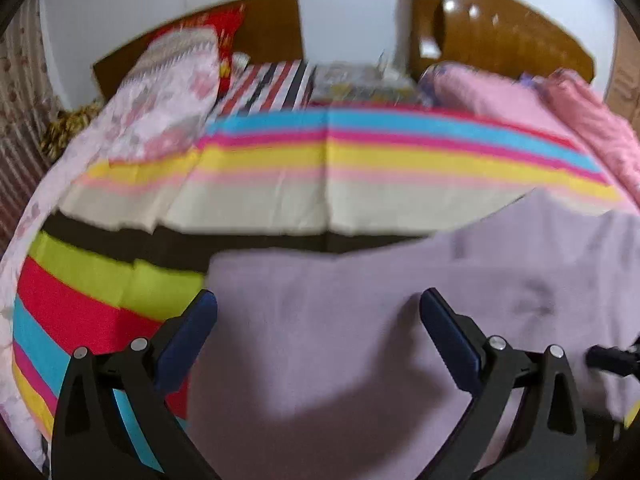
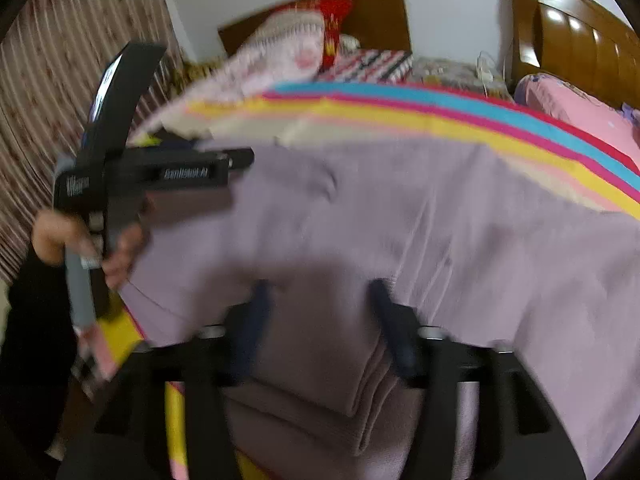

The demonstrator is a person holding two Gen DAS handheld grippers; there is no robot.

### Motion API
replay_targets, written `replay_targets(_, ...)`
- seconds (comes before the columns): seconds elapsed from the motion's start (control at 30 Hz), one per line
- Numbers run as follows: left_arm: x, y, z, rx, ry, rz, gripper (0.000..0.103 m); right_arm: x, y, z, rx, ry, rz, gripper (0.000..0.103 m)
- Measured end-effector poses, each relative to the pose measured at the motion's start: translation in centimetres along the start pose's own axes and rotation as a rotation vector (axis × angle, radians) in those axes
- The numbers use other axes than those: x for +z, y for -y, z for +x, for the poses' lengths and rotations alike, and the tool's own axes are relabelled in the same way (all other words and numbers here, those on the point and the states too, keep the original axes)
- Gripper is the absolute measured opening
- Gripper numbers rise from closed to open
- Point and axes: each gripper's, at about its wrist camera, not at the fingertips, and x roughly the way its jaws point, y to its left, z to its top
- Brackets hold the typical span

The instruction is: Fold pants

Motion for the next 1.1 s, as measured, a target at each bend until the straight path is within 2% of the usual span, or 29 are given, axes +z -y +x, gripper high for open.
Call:
replay_targets(0.13, -0.8, -0.5, 0.5, 0.007, 0.014, -0.011, 0.102, -1.5, 0.2, 0.0, -0.003, 0.038, -0.037, 0.074)
replay_targets(0.27, -0.8, -0.4, 0.8, 0.036, 0.013, -0.009, 0.102, -1.2, 0.1, -1.0, -0.011, 0.044, 0.018, 0.072)
replay_targets(0.4, -0.9, -0.3, 0.8, 0.037, 0.015, -0.01, 0.102, 0.0, -2.3, -1.7, -0.013, 0.101, -0.051, 0.072)
replay_targets(0.53, -0.9, -0.3, 0.8, 0.036, 0.016, -0.01, 0.102, -0.5, -4.0, 1.1, -0.071, 0.025, -0.121, 0.075)
replay_targets(0.63, -0.9, -0.4, 0.6, 0.028, 0.017, -0.015, 0.102, -1.0, -4.4, 1.3, -0.099, 0.043, -0.154, 0.077)
replay_targets(1.1, -0.9, -0.5, 0.5, 0.024, 0.013, -0.023, 0.102, -1.9, -3.6, 1.0, -0.081, 0.046, -0.144, 0.08)
